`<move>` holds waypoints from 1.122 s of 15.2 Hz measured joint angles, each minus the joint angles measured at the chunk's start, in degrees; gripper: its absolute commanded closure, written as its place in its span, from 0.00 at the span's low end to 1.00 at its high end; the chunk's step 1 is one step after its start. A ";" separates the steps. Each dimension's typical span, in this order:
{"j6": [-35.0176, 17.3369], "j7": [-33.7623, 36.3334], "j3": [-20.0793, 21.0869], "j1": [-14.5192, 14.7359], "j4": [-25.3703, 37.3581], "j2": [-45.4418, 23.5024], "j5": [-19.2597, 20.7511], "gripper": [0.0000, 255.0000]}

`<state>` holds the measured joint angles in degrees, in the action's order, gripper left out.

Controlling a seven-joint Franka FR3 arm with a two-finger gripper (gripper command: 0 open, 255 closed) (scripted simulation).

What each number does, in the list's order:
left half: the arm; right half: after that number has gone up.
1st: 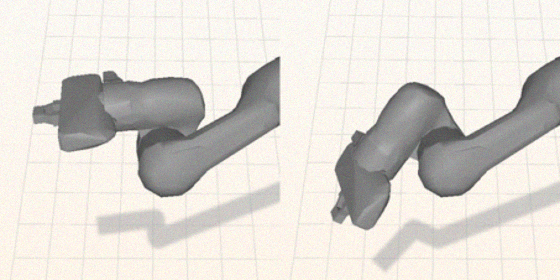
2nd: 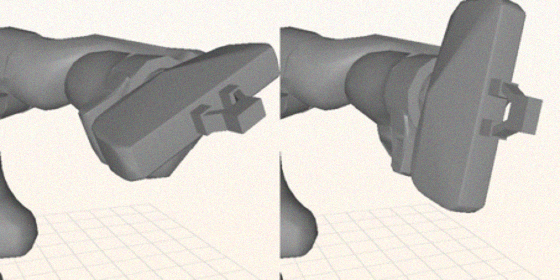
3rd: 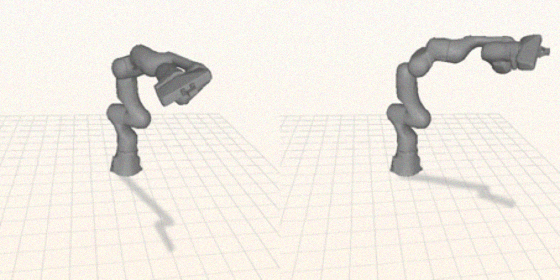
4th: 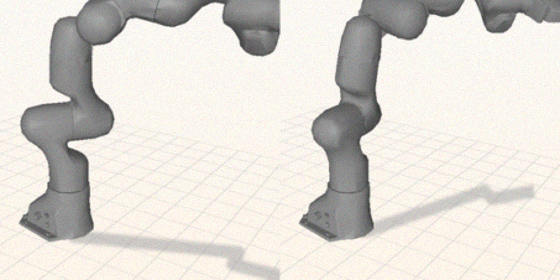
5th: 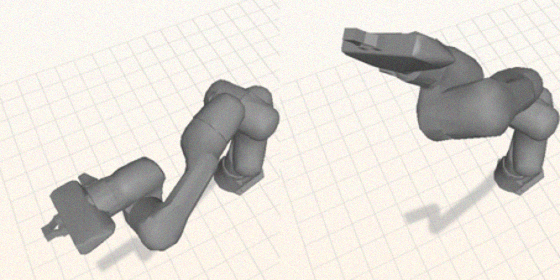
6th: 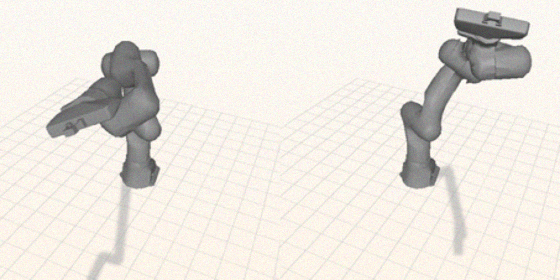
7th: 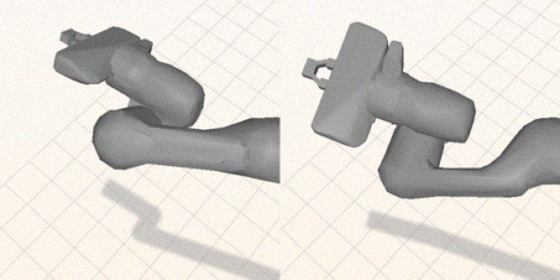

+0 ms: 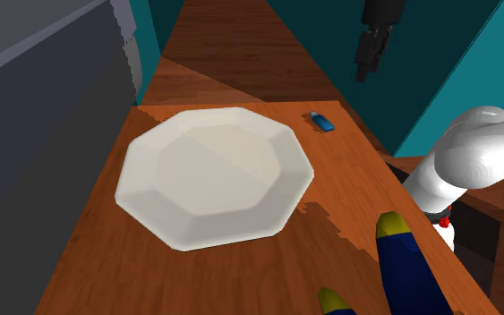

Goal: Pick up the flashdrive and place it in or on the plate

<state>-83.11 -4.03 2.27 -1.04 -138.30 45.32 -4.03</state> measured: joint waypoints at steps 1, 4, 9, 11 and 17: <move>0.00 0.00 0.00 0.00 0.00 0.00 0.00 0.00; -0.75 3.82 2.98 0.79 -0.13 0.79 -2.53 0.00; -3.23 12.77 10.08 2.24 1.22 0.52 -7.90 0.00; -4.09 16.21 12.74 2.60 2.26 0.17 -9.59 0.00; -8.25 27.65 22.40 3.05 6.80 -3.38 -14.21 0.00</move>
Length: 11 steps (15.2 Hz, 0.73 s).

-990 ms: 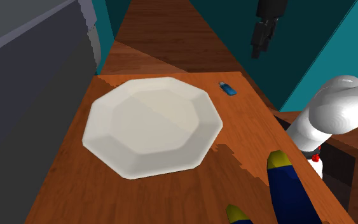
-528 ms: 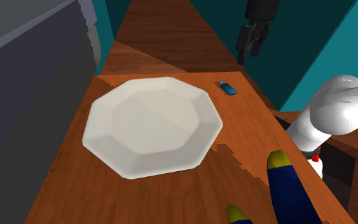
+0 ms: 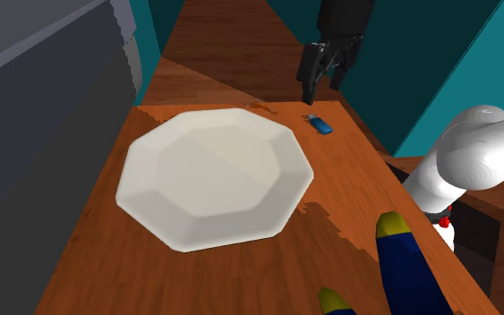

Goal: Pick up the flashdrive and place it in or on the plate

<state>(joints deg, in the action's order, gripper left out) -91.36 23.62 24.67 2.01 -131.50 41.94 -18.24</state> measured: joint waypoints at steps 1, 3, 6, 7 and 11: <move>-0.26 0.86 0.66 -0.12 0.58 -0.38 -0.13 0.00; -1.40 1.66 1.55 -0.05 -0.06 -0.46 -0.58 0.00; -3.27 1.86 2.28 0.23 -2.14 -0.11 -1.20 0.00; -4.07 1.80 2.52 0.23 -2.82 -0.22 -1.33 0.00; -5.81 1.63 2.95 0.44 -4.82 0.08 -1.76 0.00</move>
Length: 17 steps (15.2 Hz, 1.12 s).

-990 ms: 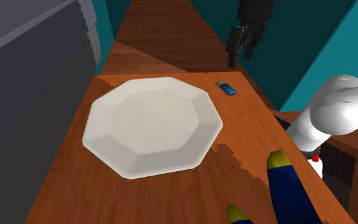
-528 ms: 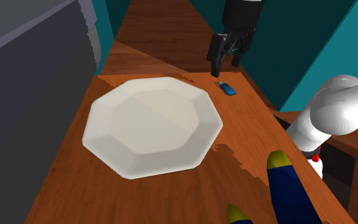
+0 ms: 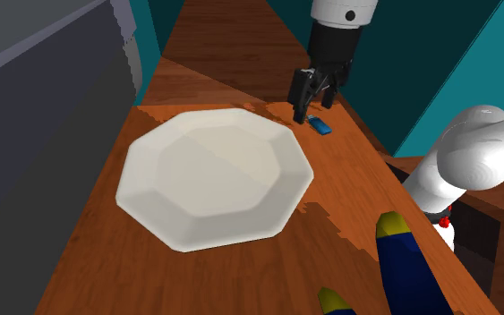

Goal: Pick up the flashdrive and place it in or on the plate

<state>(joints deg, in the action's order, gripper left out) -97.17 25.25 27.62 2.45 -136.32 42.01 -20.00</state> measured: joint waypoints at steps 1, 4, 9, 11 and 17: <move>-0.07 0.00 0.02 0.01 -0.07 0.01 -0.02 0.00; -0.12 0.01 0.05 0.02 -0.11 0.01 -0.04 0.00; 0.44 0.01 -0.25 -0.12 0.32 0.21 1.57 1.00; 0.13 -0.04 -0.35 -0.06 0.12 0.47 1.51 1.00; 0.70 0.28 -0.53 0.20 0.93 -0.01 0.68 1.00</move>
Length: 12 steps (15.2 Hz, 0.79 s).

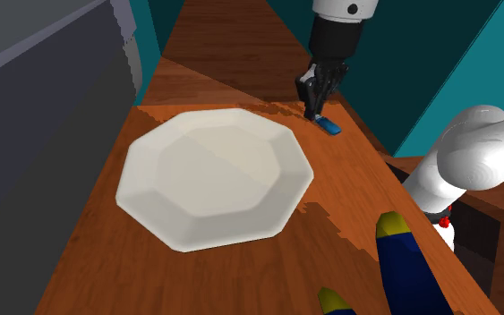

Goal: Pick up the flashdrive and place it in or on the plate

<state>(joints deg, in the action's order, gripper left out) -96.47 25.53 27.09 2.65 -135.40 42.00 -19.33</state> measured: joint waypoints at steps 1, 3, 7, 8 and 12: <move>0.64 0.04 -0.17 -0.01 0.62 -0.12 0.02 1.00; 1.93 0.16 -0.48 -0.10 2.04 -0.34 0.22 1.00; 4.72 0.65 -0.95 -0.40 5.55 -1.07 0.77 1.00; 5.45 0.63 -1.20 -0.43 6.22 -1.03 0.92 1.00; 8.25 0.98 -1.76 -0.72 9.72 -1.75 1.50 1.00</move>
<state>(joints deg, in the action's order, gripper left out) -88.22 26.51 25.32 1.93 -125.68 40.25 -17.82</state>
